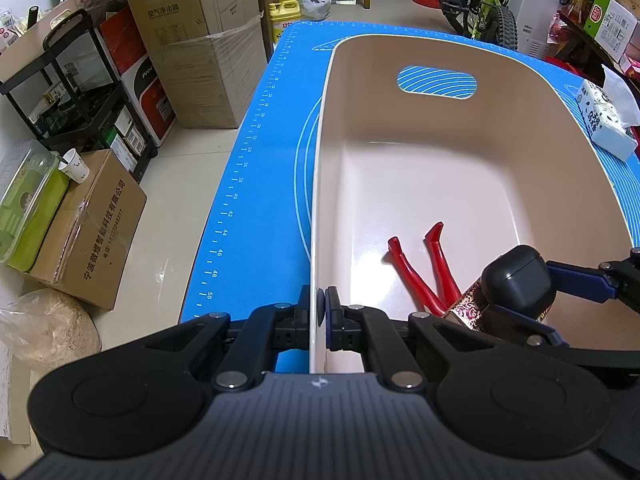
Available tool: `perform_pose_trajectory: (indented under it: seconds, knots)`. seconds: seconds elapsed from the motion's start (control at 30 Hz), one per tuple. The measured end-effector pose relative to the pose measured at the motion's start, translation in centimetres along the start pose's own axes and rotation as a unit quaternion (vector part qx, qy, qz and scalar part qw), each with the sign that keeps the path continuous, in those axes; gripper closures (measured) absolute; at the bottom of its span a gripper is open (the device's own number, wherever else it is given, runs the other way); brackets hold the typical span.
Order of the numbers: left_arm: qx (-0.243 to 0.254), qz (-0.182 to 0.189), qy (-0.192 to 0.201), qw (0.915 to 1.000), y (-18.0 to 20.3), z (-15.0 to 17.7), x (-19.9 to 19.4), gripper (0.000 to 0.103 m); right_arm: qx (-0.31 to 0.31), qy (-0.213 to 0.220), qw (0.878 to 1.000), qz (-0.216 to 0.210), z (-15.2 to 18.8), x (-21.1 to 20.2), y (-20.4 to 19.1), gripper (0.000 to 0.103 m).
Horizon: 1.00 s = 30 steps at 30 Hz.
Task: Organize rigid objects
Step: 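Carry the black case into the bin with the right gripper and release, then grasp the yellow toy with red knob on the mat with the right gripper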
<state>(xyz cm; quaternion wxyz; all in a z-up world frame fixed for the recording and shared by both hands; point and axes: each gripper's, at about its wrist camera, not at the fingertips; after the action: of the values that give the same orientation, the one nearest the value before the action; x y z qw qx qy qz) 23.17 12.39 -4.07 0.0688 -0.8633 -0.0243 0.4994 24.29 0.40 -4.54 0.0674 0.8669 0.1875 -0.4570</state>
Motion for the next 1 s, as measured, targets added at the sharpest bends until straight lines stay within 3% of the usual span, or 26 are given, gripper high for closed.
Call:
perform_pose_trajectory:
  seconds: [0.13,0.43,0.73,1.0]
  knots:
    - [0.000,0.000,0.000,1.0000,0.0,0.0,0.0,0.096,0.010,0.012,1.000,-0.005,0.0,-1.0,0.4,0.036]
    - [0.000,0.000,0.000,1.0000,0.0,0.0,0.0,0.096,0.055,0.053,0.997,0.000,-0.3,-4.6,3.1,0.030]
    - [-0.003,0.003,0.000,1.0000,-0.1,0.0,0.0,0.096,0.110,0.082,0.989,0.057,1.2,-8.2,8.3,0.029]
    - [-0.004,0.002,0.000,1.0000,0.0,0.1,0.0,0.096,0.193,0.059,0.974,0.106,5.5,-10.0,14.7,0.027]
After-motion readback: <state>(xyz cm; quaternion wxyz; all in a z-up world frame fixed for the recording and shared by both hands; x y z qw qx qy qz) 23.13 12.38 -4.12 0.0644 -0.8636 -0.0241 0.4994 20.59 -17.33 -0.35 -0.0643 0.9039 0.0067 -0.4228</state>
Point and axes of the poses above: each gripper's, at about its wrist camera, not at the fingertips, and x roughly the way its jaws point, y to its right, z to its underside, and after that the axes turned 5 degrees about -z, right-handed
